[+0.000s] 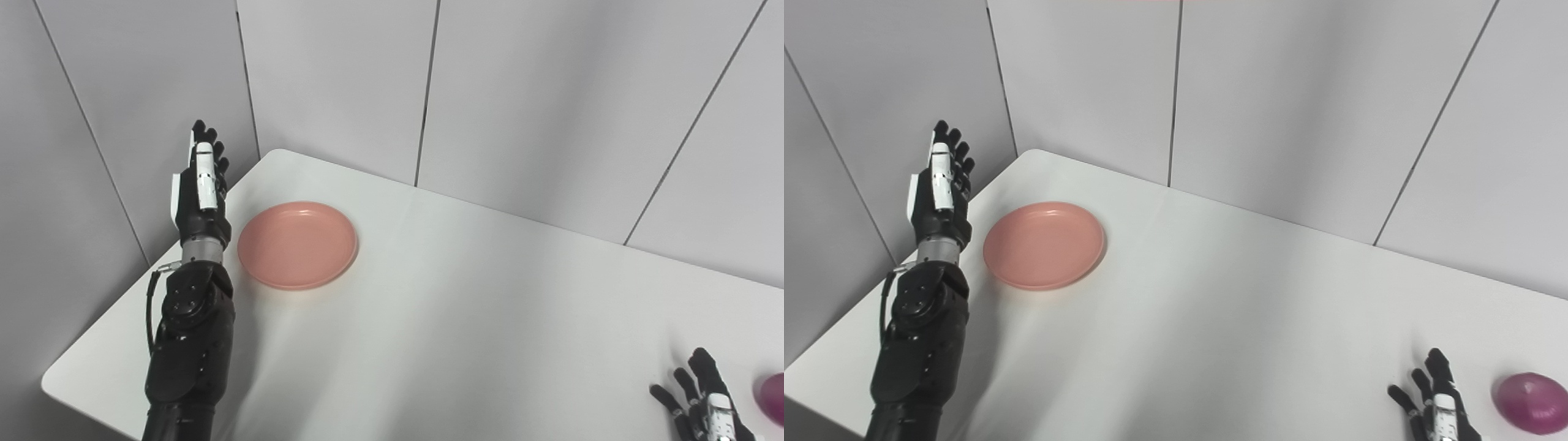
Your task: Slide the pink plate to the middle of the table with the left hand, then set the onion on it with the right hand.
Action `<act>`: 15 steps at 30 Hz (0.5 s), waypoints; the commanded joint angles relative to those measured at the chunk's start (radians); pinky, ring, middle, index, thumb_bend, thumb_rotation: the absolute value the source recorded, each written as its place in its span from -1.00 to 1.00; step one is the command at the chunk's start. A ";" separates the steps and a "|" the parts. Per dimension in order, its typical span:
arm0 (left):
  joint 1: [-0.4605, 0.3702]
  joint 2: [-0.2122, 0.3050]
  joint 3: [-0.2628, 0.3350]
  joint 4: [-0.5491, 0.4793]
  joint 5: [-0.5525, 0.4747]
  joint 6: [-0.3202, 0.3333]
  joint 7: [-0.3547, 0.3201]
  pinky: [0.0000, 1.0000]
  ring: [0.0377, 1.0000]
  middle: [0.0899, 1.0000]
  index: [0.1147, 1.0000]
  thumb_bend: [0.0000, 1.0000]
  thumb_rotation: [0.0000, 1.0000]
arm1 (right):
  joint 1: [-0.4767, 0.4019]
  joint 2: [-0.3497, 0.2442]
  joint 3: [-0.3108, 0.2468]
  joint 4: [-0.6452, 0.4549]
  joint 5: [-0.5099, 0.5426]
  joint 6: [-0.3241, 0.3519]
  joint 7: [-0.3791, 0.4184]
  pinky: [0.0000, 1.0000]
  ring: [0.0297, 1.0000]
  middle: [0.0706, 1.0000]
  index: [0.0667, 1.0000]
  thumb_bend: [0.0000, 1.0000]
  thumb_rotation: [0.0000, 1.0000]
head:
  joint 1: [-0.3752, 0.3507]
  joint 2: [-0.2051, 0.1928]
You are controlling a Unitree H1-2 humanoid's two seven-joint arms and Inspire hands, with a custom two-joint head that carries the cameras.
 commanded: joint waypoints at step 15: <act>-0.019 0.029 0.004 0.037 -0.021 -0.011 -0.001 1.00 1.00 1.00 0.98 -0.18 1.00 | -0.004 -0.013 -0.008 0.000 0.011 0.006 0.008 0.90 0.87 0.90 0.83 0.14 0.76 | 0.002 0.005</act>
